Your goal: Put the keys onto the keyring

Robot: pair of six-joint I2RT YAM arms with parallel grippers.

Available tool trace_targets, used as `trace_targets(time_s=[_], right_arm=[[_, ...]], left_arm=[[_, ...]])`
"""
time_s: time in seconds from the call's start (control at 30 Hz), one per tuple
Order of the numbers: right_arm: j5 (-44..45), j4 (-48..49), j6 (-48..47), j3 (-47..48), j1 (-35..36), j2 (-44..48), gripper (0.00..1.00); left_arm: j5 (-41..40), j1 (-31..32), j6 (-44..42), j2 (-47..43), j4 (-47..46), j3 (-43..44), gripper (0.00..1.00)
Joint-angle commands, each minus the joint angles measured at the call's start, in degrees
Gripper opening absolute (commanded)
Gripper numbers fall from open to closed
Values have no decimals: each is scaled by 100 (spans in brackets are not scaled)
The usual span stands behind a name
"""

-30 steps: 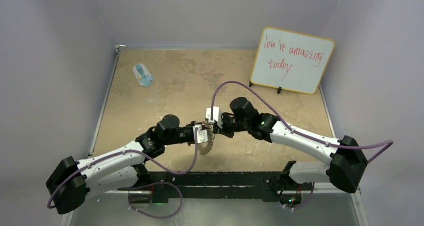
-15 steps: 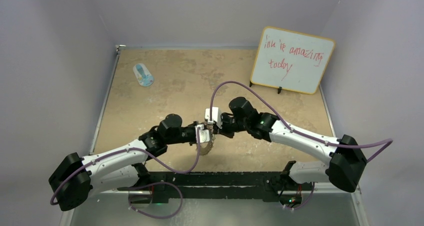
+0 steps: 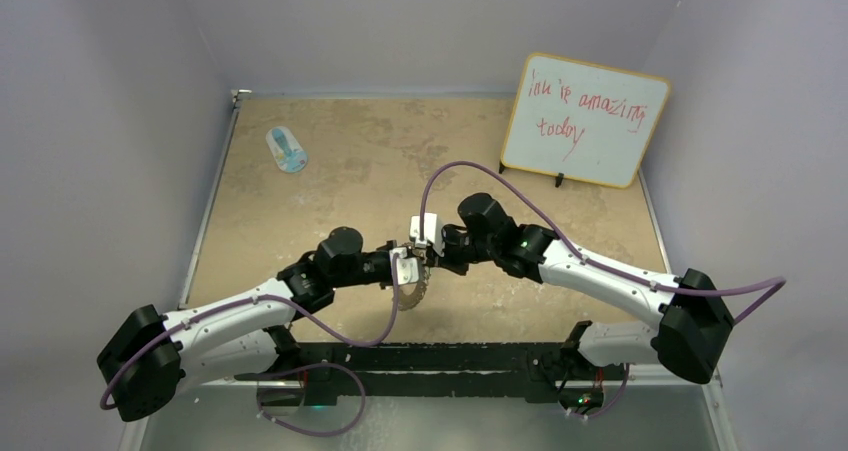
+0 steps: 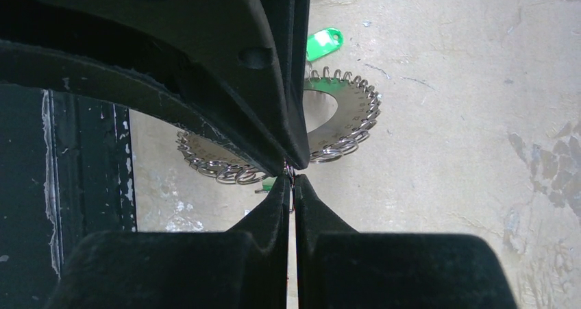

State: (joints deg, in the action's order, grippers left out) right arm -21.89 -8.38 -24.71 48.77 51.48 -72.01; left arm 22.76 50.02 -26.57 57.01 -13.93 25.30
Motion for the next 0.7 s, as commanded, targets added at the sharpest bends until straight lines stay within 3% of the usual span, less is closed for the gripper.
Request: trace_targets(time_s=[0.0,0.13,0.5,0.67], right_arm=[[18,64,-42,255,54,1,0],[18,74,-50,235,55,11,0],[72,240,-50,144,58,85,0],[-22,402,130,-30,55,250,18]], left_arm=[[60,25,2,-137,-321,134,9],[-11,25,11,-176,-320,119,0],[-167,25,85,-177,-319,79,0],[-348,25,232,-291,-458,-26,0]])
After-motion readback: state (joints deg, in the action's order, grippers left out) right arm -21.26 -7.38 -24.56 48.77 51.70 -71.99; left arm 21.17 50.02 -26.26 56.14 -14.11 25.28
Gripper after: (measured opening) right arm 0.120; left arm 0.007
